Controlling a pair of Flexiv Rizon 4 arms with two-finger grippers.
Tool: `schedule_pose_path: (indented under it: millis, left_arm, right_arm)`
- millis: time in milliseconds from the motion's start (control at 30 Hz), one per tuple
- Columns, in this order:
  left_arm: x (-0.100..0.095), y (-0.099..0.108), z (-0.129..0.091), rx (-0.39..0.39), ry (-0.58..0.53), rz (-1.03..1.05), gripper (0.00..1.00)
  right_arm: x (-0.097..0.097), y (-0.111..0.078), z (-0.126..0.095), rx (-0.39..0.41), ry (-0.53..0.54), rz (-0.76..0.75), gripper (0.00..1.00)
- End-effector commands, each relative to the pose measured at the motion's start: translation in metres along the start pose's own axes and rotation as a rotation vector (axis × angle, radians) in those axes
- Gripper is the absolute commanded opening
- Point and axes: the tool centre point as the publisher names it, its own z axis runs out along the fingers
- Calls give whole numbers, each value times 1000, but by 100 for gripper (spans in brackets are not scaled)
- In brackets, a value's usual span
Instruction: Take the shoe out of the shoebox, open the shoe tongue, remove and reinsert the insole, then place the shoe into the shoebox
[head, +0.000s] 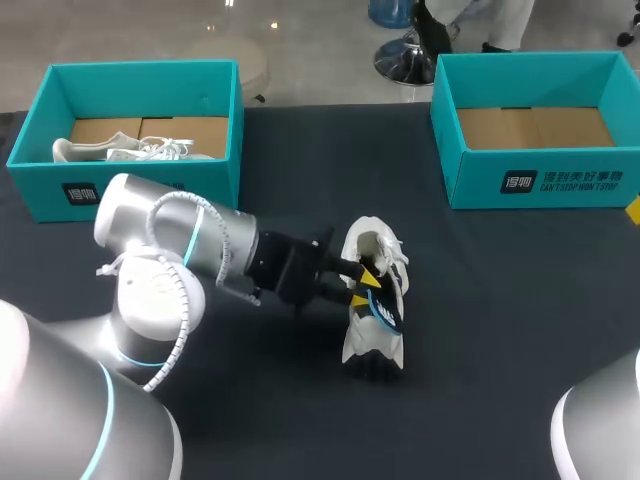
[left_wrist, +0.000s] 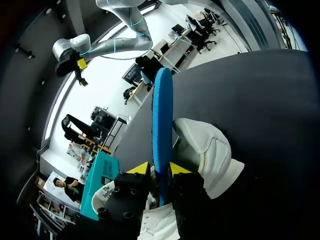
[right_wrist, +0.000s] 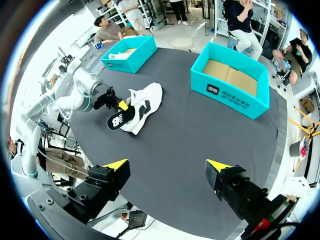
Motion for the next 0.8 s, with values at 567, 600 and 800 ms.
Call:
schedule_pose_path:
  millis: [567,600,800]
  left_arm:
    - [-2,27,0,-49,31,43,0]
    - [-2,28,0,-50,31,43,0]
    - [5,27,2,-48,46,39,0]
  right_arm:
    - [-1,3,0,7,2,0,100]
    - [-1,3,0,7,2,0,100]
    - [-1,3,0,7,2,0,100]
